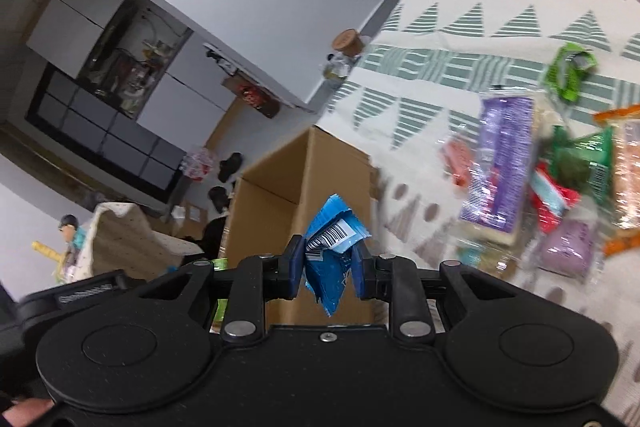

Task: Organize snacks
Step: 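Carry both blue candies into the cardboard box and open both tools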

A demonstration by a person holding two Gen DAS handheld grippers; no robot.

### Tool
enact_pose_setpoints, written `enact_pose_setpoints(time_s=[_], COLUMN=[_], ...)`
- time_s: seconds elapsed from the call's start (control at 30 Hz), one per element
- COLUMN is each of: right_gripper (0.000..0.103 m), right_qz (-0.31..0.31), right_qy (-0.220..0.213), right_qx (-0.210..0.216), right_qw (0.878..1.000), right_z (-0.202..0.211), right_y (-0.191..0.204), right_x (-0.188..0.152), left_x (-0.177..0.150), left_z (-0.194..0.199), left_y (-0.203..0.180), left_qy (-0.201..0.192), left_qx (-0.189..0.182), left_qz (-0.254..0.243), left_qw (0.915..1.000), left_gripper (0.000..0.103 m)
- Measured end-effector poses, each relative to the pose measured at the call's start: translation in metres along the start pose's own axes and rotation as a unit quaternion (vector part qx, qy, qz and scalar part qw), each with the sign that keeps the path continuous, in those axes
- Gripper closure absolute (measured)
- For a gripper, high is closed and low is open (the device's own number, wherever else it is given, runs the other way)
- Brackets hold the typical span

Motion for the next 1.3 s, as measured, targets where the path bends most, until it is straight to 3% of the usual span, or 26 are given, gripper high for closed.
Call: enact_pose_setpoints(time_s=[0.3,0.83,1.07,1.3], right_gripper=[0.079,0.079,0.077,0.069], right_qz=[0.019,0.031,0.034,0.029], right_qy=[-0.005,-0.003,-0.002,-0.009], right_qx=[0.026,0.038,0.029,0.025], right_qw=[0.999,0.999,0.999,0.999], right_z=[-0.019,-0.069,-0.084,-0.077], right_y=[0.022,0.039,0.044,0.042], right_x=[0.020,0.045,0.045,0.046], left_x=[0.022,0.052,0.058,0.052], left_z=[-0.028,-0.083,-0.086,-0.072], left_y=[0.007,0.019,0.022,0.025], left_qy=[0.001,0.012,0.025,0.010], left_qx=[0.007,0.032,0.040,0.050], left_qz=[0.008,0.015,0.019,0.018], left_qw=[0.9999,0.9993,0.9987,0.9985], left_gripper=[0.077,0.076,0.070,0.050])
Point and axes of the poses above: each gripper's, at about its wrist camera, not at the fingertips, and z roughly against the way its jaws point, y to its left, x to its top, the point moved 2 cm from there along -z, roughly the way its jaws point, and after that the axes turned 7 degrees about -x, right-handed, at the moved point
